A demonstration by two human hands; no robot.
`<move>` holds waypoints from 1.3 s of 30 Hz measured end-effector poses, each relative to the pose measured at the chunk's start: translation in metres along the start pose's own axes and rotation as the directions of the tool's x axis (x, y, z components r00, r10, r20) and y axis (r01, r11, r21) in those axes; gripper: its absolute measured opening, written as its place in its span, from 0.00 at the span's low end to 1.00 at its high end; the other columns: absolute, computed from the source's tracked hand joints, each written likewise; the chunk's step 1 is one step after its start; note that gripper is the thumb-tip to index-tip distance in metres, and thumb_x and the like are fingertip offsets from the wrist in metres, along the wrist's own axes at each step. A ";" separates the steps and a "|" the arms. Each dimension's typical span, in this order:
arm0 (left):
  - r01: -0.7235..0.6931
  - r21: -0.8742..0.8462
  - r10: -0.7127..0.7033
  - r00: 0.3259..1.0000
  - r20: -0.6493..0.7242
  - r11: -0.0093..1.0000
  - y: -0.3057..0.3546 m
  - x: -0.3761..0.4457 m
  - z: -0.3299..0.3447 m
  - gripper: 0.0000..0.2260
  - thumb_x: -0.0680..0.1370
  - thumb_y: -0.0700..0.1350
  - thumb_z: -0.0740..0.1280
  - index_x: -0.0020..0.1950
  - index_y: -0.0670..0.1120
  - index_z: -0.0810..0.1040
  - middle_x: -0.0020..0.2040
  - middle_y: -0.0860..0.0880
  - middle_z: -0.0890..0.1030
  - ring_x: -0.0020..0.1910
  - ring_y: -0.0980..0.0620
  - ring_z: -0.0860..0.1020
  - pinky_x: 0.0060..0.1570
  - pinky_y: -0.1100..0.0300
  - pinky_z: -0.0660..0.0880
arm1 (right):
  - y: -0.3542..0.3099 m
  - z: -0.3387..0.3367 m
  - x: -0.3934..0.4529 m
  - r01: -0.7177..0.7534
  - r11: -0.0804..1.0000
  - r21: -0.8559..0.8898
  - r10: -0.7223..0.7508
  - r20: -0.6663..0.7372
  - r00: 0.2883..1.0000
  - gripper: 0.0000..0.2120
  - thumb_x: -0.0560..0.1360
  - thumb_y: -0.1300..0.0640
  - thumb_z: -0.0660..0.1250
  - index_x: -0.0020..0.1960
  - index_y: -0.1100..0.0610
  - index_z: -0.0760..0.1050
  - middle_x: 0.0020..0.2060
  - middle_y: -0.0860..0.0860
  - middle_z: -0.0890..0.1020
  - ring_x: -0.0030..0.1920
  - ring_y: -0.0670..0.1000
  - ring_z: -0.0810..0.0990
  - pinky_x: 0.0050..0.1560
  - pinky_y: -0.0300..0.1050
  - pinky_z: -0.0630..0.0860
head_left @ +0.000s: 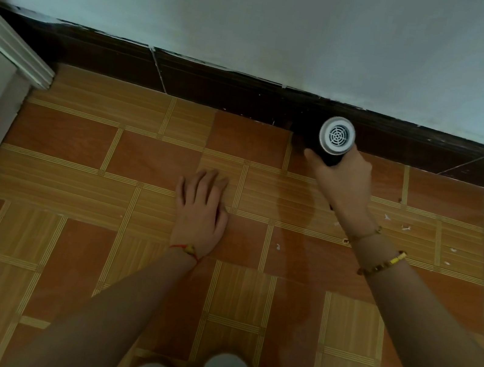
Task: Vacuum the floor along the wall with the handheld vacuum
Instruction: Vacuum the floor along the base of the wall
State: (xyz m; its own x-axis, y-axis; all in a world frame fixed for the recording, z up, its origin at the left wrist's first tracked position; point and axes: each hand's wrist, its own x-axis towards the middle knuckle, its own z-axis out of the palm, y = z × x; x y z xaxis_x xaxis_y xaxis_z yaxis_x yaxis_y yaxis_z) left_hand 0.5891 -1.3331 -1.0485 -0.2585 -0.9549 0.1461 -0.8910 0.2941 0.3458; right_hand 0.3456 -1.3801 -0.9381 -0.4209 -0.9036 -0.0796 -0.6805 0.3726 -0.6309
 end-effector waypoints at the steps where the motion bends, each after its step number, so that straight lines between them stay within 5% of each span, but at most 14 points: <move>1: 0.000 0.000 0.000 1.000 -0.005 1.000 0.000 0.000 0.000 0.21 0.79 0.46 0.61 0.72 0.47 0.71 0.73 0.45 0.70 0.75 0.43 0.64 0.74 0.36 0.54 | 0.001 -0.001 0.000 0.009 1.000 0.007 -0.009 -0.004 1.000 0.31 0.71 0.42 0.71 0.69 0.54 0.70 0.58 0.51 0.82 0.59 0.53 0.79 0.53 0.43 0.75; 6: -0.002 -0.015 0.001 0.999 -0.032 1.000 0.001 0.000 0.000 0.21 0.78 0.44 0.64 0.71 0.47 0.71 0.72 0.45 0.70 0.74 0.44 0.65 0.74 0.37 0.54 | -0.021 0.018 0.005 0.073 0.995 0.062 -0.079 0.101 0.992 0.31 0.71 0.42 0.72 0.69 0.54 0.70 0.59 0.51 0.81 0.60 0.52 0.78 0.55 0.43 0.74; 10: -0.011 -0.017 0.011 0.999 -0.033 1.000 0.001 -0.001 0.000 0.21 0.78 0.45 0.64 0.71 0.47 0.71 0.73 0.45 0.70 0.74 0.44 0.64 0.74 0.36 0.54 | -0.037 0.031 0.012 0.069 0.995 0.069 -0.080 0.165 0.983 0.33 0.69 0.39 0.71 0.69 0.51 0.69 0.60 0.50 0.80 0.62 0.54 0.77 0.59 0.53 0.76; 15: -0.003 -0.007 0.003 1.000 -0.026 1.000 0.000 -0.001 0.001 0.21 0.78 0.45 0.63 0.71 0.47 0.71 0.72 0.45 0.70 0.74 0.44 0.65 0.74 0.37 0.54 | -0.013 0.005 0.004 0.033 0.999 0.017 -0.035 0.096 0.995 0.31 0.71 0.42 0.71 0.69 0.54 0.69 0.59 0.51 0.81 0.60 0.53 0.78 0.54 0.44 0.75; 20: -0.005 0.008 0.005 1.000 -0.002 1.000 0.001 0.000 0.001 0.21 0.78 0.46 0.63 0.71 0.47 0.70 0.72 0.44 0.70 0.73 0.43 0.65 0.75 0.37 0.54 | 0.017 -0.035 -0.024 -0.020 1.000 -0.022 0.023 0.165 0.986 0.28 0.71 0.42 0.72 0.65 0.53 0.70 0.51 0.51 0.82 0.47 0.53 0.82 0.51 0.54 0.80; 25: 0.002 0.067 -0.004 1.000 0.019 0.998 0.002 0.000 0.003 0.21 0.78 0.48 0.60 0.71 0.45 0.71 0.71 0.42 0.71 0.72 0.41 0.66 0.74 0.35 0.56 | 0.020 -0.047 -0.070 0.006 0.999 -0.047 0.010 0.353 0.936 0.21 0.72 0.46 0.72 0.61 0.52 0.72 0.38 0.42 0.77 0.36 0.42 0.75 0.41 0.42 0.76; 29: 0.011 0.137 -0.023 0.996 0.083 0.991 0.006 -0.002 0.002 0.23 0.79 0.49 0.56 0.72 0.44 0.69 0.72 0.40 0.70 0.73 0.40 0.65 0.73 0.34 0.57 | 0.022 -0.046 -0.096 0.060 0.994 -0.089 -0.014 0.447 0.894 0.26 0.71 0.43 0.72 0.64 0.52 0.71 0.47 0.46 0.80 0.47 0.49 0.80 0.49 0.47 0.78; 34: 0.066 0.112 -0.072 0.996 0.049 0.991 0.016 -0.008 0.002 0.21 0.78 0.43 0.63 0.72 0.43 0.69 0.72 0.38 0.70 0.72 0.37 0.67 0.72 0.33 0.59 | 0.035 -0.058 -0.112 0.055 0.979 -0.198 -0.007 0.238 0.971 0.29 0.71 0.40 0.70 0.67 0.53 0.70 0.53 0.50 0.82 0.53 0.52 0.80 0.46 0.46 0.77; 39: 0.015 0.031 -0.016 0.999 0.052 0.999 0.029 -0.016 0.005 0.20 0.77 0.41 0.63 0.70 0.42 0.70 0.70 0.38 0.71 0.70 0.37 0.68 0.72 0.35 0.58 | 0.039 -0.059 -0.137 0.006 1.000 -0.029 0.006 0.415 0.910 0.29 0.71 0.44 0.73 0.68 0.51 0.69 0.57 0.48 0.80 0.58 0.48 0.77 0.55 0.43 0.74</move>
State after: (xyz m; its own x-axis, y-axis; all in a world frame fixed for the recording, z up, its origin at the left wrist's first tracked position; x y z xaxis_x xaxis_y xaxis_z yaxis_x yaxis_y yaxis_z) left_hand 0.5653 -1.3095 -1.0450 -0.2628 -0.9604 0.0923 -0.9060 0.2785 0.3187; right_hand 0.3411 -1.2293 -0.9058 -0.1378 -0.9075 -0.3968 -0.7001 0.3726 -0.6091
